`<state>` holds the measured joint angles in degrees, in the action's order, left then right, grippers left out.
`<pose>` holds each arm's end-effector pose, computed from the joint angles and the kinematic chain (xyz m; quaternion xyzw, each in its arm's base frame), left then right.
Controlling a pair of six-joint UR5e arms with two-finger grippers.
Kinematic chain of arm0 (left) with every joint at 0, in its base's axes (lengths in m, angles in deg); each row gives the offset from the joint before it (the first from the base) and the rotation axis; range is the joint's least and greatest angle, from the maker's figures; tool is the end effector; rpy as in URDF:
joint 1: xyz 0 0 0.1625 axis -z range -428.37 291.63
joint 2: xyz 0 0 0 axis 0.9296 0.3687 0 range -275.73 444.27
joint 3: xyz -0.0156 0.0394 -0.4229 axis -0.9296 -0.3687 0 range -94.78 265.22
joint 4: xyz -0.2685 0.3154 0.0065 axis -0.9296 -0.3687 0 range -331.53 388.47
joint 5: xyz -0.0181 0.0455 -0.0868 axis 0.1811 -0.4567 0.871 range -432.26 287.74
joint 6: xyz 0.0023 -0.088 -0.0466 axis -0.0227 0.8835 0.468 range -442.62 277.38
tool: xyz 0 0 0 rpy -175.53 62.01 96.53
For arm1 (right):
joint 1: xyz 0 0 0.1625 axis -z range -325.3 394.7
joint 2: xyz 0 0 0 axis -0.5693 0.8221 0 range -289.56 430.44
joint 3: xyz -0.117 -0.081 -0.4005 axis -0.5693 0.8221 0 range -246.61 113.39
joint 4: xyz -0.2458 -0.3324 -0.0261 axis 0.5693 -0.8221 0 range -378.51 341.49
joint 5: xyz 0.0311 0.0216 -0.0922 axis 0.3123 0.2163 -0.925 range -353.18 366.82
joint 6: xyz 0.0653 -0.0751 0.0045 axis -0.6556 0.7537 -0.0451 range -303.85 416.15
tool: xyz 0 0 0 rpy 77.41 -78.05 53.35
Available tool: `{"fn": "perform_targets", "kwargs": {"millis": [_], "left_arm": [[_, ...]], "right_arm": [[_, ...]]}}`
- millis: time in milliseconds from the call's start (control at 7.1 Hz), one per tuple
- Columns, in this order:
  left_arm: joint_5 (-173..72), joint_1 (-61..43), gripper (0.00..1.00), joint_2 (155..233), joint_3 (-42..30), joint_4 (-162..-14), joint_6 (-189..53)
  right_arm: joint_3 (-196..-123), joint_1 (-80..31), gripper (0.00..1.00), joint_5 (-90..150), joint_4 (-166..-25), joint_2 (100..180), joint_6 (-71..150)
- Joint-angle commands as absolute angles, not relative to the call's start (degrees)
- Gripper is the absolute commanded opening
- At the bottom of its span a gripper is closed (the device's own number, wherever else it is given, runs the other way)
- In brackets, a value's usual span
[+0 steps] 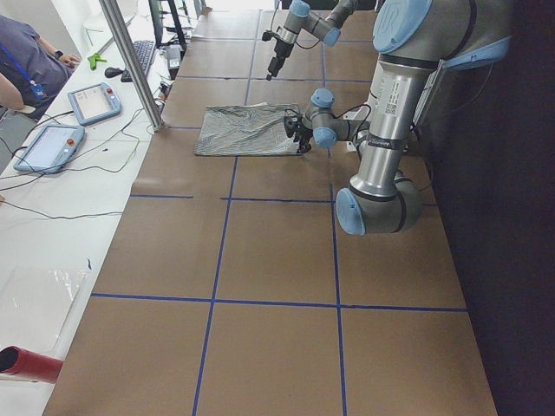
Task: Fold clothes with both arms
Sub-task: 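Lower both grippers onto the shirt corners nearest the robot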
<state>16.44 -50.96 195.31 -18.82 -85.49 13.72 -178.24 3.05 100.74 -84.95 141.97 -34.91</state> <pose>0.5417 -0.3119 0.2995 0.0573 0.4895 -0.1845 0.8504 -0.4172 -0.4057 0.2679 0.1111 -0.5160 0.2218 0.8199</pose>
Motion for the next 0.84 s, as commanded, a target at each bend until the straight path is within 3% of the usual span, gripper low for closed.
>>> {"fn": "perform_targets", "kwargs": {"millis": [0,563,704], "left_arm": [[16.42,-50.96,0.63,195.10,-18.58,-85.43,13.70],[16.51,-51.14,0.61,195.72,-17.00,-85.78,13.79],[16.51,-51.14,0.47,195.80,-17.08,-85.87,13.97]], "right_arm": [[-178.24,3.67,1.00,99.90,-84.95,141.98,-34.91],[-178.15,3.85,1.00,99.81,-84.86,142.24,-34.91],[-178.23,3.85,1.00,99.90,-84.95,142.42,-34.91]]}}
